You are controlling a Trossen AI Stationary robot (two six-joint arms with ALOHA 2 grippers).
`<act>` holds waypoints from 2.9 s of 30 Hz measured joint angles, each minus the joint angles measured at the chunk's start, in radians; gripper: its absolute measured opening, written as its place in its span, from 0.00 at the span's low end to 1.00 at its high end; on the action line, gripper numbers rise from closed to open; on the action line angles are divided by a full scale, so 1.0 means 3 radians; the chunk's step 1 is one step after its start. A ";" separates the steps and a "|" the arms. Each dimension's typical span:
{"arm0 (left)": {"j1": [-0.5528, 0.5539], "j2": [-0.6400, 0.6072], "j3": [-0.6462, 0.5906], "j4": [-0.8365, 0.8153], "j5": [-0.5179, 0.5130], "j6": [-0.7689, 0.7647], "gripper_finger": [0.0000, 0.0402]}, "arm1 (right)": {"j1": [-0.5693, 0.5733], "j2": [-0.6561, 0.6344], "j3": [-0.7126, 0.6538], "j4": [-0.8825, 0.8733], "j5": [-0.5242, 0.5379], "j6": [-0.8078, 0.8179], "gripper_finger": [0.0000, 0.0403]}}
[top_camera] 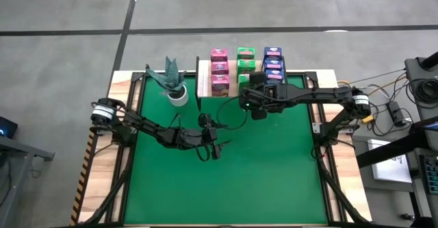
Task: Stack cereal on shelf
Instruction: Put the green cereal box aligned with the other green cereal boxes on the shelf
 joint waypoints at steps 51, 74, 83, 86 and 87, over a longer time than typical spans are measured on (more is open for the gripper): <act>-0.0001 0.0003 0.0000 -0.0074 0.0000 -0.0001 0.68 | 0.0019 0.0005 -0.0445 0.0925 -0.0080 -0.0179 0.02; 0.0000 0.0003 0.0000 -0.0083 -0.0001 -0.0004 0.68 | 0.0054 -0.0005 -0.0446 0.0900 -0.0078 -0.0215 0.02; -0.0001 0.0003 0.0000 -0.0123 -0.0001 -0.0009 0.68 | 0.0300 -0.0193 -0.0453 0.0807 -0.0142 -0.0001 0.02; -0.0009 0.0000 0.0000 -0.0122 0.0000 0.0001 0.68 | 0.0350 -0.0397 -0.0493 0.0858 -0.0356 0.0131 0.02; -0.0012 -0.0005 0.0000 -0.0131 0.0000 0.0007 0.68 | 0.0354 -0.0469 -0.0512 0.0881 -0.0421 0.0178 0.02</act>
